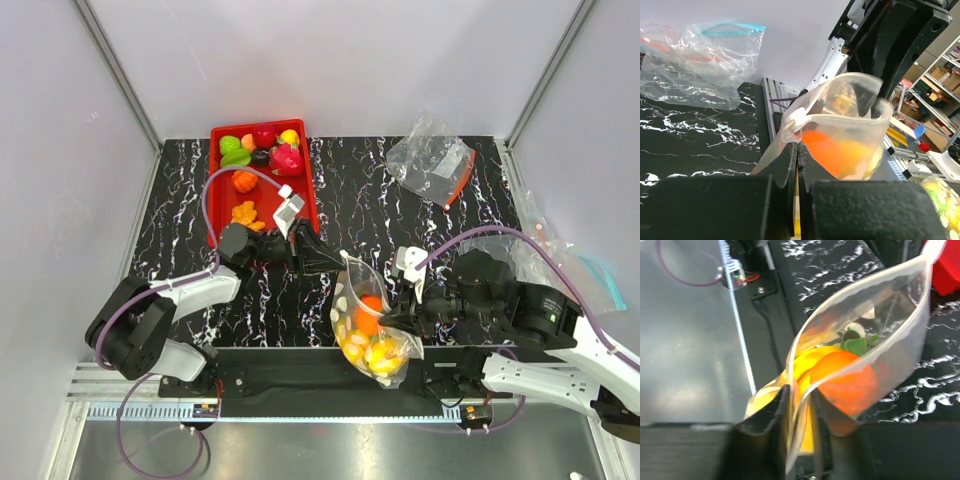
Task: Place the food in the zip-top bag and seal the zipper
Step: Zip the zipper food storage bag at the center of the board.
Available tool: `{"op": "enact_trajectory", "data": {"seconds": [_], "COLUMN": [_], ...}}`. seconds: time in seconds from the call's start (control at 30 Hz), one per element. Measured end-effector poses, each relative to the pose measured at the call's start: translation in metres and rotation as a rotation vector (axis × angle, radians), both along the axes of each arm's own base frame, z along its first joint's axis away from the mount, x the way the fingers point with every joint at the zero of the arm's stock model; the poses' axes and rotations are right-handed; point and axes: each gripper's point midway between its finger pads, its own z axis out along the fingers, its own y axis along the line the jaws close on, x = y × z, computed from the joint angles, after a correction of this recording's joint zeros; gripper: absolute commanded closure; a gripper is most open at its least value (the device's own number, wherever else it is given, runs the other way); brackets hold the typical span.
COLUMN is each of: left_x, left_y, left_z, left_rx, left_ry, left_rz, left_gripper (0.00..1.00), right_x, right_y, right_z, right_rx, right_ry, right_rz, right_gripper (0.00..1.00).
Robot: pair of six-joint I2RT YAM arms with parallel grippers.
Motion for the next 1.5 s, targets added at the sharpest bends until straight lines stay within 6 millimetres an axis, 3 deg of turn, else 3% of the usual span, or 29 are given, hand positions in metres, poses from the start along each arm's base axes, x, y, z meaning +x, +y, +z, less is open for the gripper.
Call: {"op": "enact_trajectory", "data": {"seconds": [0.17,0.33,0.57,0.7,0.77,0.87,1.23,1.5], "left_x": [0.008,0.024,0.032,0.034,0.036,0.038,0.038,0.037], "left_y": [-0.004,-0.011,-0.027,-0.03,-0.029,-0.028,-0.023,-0.021], "left_z": [-0.005,-0.026,-0.048,-0.056,-0.059,-0.062,-0.056,-0.05], "left_rx": [0.027,0.122,0.244,0.286,0.301,0.315,0.323,0.315], "left_ry": [-0.019,0.01,-0.003,-0.008,-0.011,-0.009,-0.031,-0.046], "left_rz": [0.019,0.088,0.155,0.18,0.191,0.204,0.236,0.248], "left_gripper": [1.0,1.0,1.0,1.0,1.0,1.0,1.0,1.0], "right_x": [0.02,0.049,0.095,0.122,0.135,0.147,0.159,0.159], "right_y": [-0.001,0.003,0.008,0.017,0.023,0.032,0.035,0.035], "right_z": [-0.007,-0.012,-0.009,-0.002,0.0,-0.001,-0.011,-0.012], "right_rx": [-0.069,-0.128,-0.176,-0.196,-0.209,-0.226,-0.255,-0.247], "right_ry": [0.008,-0.013,-0.075,-0.092,-0.095,-0.091,-0.077,-0.063], "right_rz": [-0.117,-0.255,-0.466,-0.604,-0.661,-0.713,-0.797,-0.813], "right_gripper": [0.44,0.31,0.39,0.46,0.56,0.56,0.52,0.56]}}
